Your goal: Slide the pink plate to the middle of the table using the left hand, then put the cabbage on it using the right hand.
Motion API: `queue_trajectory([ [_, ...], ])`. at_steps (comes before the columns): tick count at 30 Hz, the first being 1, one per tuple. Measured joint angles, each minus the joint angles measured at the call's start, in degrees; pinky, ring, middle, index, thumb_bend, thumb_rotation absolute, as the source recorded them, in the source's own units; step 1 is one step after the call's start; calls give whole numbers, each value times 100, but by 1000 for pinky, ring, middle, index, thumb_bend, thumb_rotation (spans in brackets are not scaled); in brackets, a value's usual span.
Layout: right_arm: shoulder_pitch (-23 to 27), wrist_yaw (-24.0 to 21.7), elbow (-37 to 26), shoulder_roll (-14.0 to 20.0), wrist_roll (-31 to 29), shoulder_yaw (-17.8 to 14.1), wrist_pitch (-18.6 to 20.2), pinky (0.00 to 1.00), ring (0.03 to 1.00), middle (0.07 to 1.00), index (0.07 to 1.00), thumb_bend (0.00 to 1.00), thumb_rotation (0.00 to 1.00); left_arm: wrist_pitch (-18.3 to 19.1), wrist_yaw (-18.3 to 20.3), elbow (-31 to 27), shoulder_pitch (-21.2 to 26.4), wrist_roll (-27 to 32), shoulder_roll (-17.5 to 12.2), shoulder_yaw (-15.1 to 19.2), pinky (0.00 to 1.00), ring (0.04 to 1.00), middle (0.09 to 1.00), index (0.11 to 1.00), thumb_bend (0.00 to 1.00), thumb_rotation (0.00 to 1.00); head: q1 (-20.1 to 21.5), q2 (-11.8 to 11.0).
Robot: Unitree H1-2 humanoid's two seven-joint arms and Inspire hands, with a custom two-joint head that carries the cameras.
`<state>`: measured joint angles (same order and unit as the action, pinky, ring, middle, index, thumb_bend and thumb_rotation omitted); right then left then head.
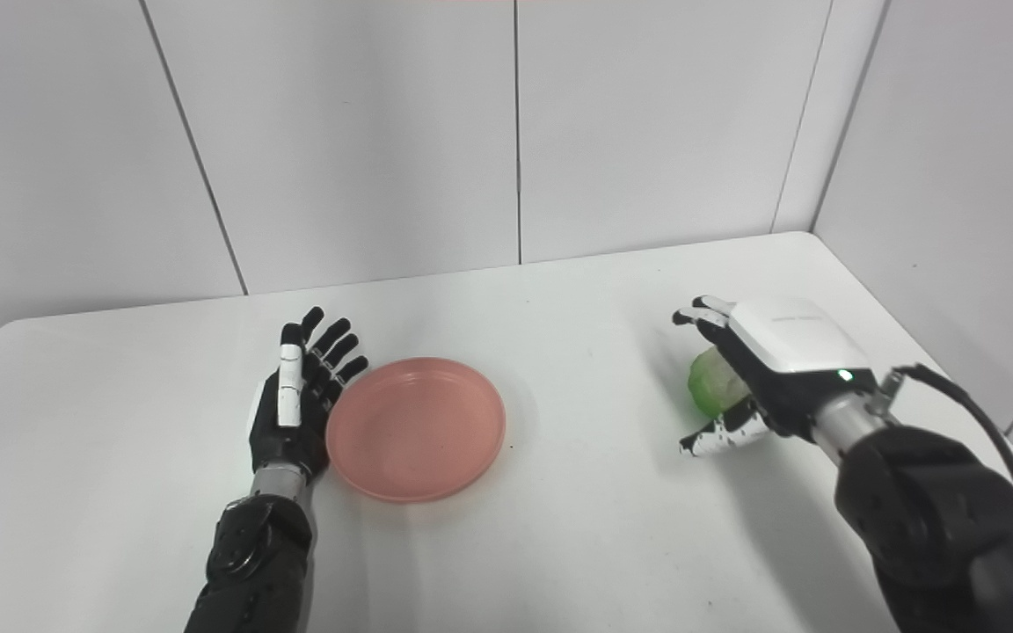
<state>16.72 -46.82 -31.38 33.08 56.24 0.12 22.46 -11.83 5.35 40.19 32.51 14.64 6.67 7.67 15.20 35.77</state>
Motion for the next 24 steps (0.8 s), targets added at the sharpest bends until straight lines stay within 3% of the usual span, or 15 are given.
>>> queue_trajectory([
  [4,267,12,431,49,43,111,-17,660,916,923,859,1000,230,19,7,-8,-1,28,3,-1,773,850,826,907,848,803,-9,-9],
  [11,589,161,1191,127,315,417,-55,645,887,913,848,1000,237,25,11,-24,-8,53,3,-11,775,853,825,903,856,801,-35,-9],
  [19,611,515,1669,179,418,533,-66,654,892,906,847,1000,236,24,12,-21,-8,54,5,-16,772,850,824,905,863,804,-53,0],
  [24,668,644,2014,330,694,765,-154,663,882,909,846,1000,235,24,13,-20,-8,55,2,-14,781,858,821,906,865,795,-53,17],
])
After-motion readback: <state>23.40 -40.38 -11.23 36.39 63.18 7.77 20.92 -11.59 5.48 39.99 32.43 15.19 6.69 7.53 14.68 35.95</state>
